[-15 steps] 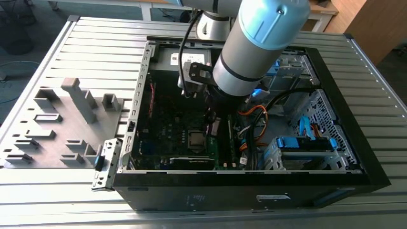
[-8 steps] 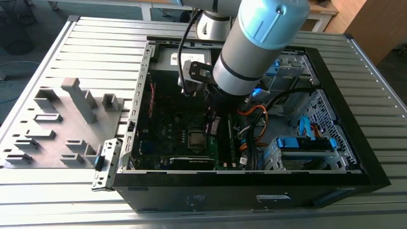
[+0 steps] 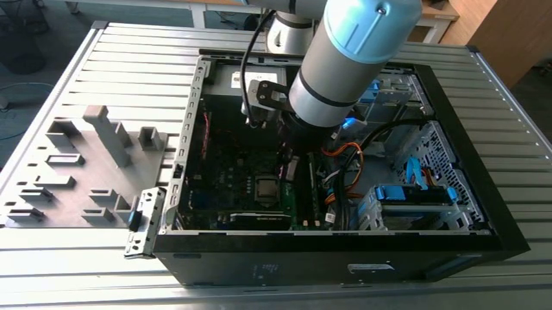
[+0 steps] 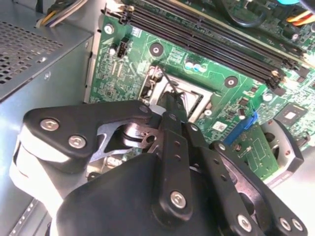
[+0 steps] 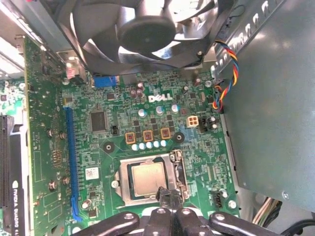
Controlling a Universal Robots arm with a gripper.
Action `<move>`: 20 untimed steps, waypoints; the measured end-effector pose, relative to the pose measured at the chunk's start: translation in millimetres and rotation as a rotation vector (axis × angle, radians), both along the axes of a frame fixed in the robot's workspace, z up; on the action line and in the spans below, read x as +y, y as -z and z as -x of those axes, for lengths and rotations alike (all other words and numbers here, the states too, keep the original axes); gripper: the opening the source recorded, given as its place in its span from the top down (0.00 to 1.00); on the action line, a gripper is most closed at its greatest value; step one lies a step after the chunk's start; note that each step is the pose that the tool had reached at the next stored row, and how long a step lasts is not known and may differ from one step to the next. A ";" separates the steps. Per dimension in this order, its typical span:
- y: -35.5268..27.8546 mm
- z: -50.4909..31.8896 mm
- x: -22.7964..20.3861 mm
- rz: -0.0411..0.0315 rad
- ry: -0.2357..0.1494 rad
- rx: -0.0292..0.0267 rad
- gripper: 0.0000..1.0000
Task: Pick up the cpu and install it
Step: 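Install the first cpu locking lever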
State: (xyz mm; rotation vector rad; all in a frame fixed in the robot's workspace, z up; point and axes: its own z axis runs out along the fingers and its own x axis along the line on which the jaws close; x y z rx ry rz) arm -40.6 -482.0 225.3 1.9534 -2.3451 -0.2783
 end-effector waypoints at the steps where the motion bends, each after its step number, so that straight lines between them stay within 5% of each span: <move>1: 0.3 0.0 0.3 -0.0001 0.004 -0.0001 0.89; 20: 3.2 -2.8 2.6 0.0065 0.035 -0.0001 0.89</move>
